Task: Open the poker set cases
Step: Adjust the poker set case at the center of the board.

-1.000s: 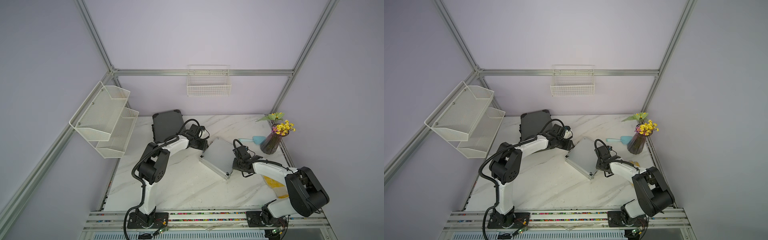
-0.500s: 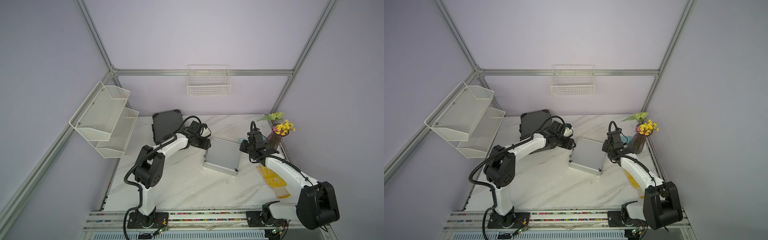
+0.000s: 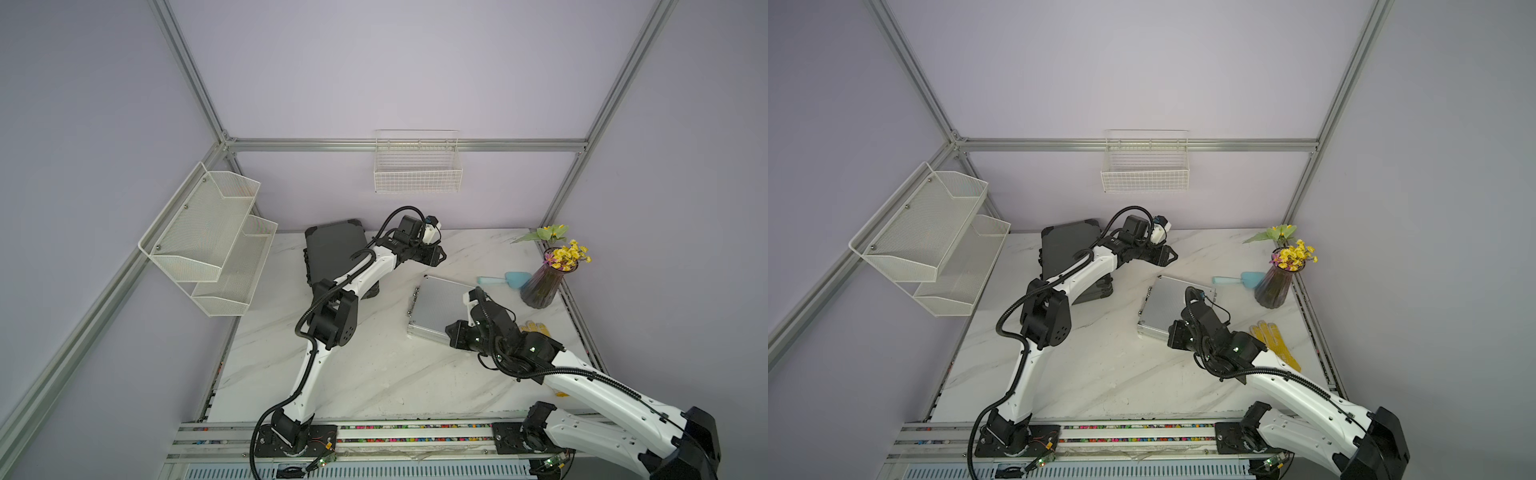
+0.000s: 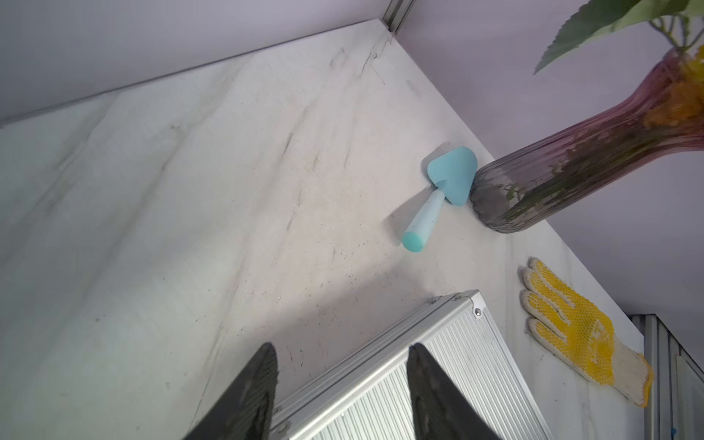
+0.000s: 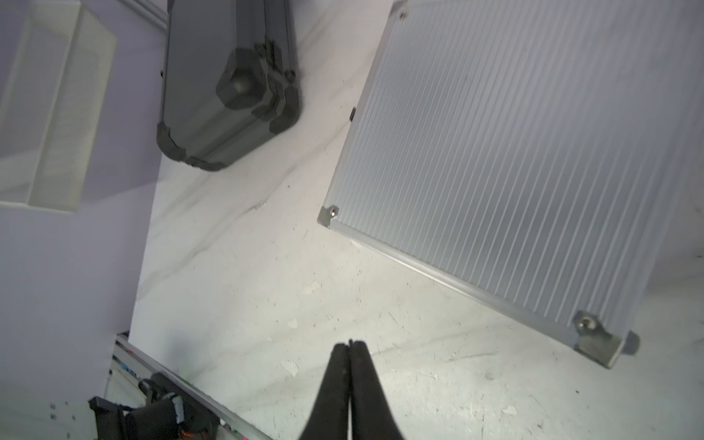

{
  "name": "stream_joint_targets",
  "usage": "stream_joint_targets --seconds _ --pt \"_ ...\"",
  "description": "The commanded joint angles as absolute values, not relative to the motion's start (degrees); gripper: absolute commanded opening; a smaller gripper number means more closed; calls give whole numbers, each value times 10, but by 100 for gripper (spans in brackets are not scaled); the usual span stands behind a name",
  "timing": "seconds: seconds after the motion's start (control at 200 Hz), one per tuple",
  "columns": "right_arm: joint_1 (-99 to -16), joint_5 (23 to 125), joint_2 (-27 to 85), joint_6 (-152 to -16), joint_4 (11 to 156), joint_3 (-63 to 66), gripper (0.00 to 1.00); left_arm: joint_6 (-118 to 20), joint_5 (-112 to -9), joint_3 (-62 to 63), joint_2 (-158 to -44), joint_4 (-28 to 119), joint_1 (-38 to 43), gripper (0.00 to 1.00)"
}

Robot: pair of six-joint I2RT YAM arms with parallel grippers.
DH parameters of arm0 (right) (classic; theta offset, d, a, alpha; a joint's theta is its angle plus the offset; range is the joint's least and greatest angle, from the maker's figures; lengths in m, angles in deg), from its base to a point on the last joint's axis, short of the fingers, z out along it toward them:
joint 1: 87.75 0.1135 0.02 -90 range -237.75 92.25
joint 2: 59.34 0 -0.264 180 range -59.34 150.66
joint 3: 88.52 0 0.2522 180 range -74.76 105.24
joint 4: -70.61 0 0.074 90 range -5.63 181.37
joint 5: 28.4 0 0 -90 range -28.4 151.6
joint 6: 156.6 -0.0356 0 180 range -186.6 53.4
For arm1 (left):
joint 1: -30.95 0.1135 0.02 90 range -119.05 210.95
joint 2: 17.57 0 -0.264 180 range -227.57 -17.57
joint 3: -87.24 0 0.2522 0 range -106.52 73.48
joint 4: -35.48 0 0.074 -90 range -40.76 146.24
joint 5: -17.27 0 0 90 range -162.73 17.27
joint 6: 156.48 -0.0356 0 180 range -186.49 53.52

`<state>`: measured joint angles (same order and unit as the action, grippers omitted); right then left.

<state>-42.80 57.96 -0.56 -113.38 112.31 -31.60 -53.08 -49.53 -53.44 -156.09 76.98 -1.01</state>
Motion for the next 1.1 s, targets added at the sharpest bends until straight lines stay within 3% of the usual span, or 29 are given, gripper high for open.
stream_joint_targets --seconds 0.0,0.5,1.095 --pt "-393 564 46 -1177 1141 -316 0 -502 -479 -589 -1602 774 -12 53" --pt "-374 577 150 -1202 1075 -348 0 -502 -452 -587 -1649 775 -18 52" --pt "-563 606 164 -1132 1045 -396 0 -528 -405 -484 -1617 775 -17 54"
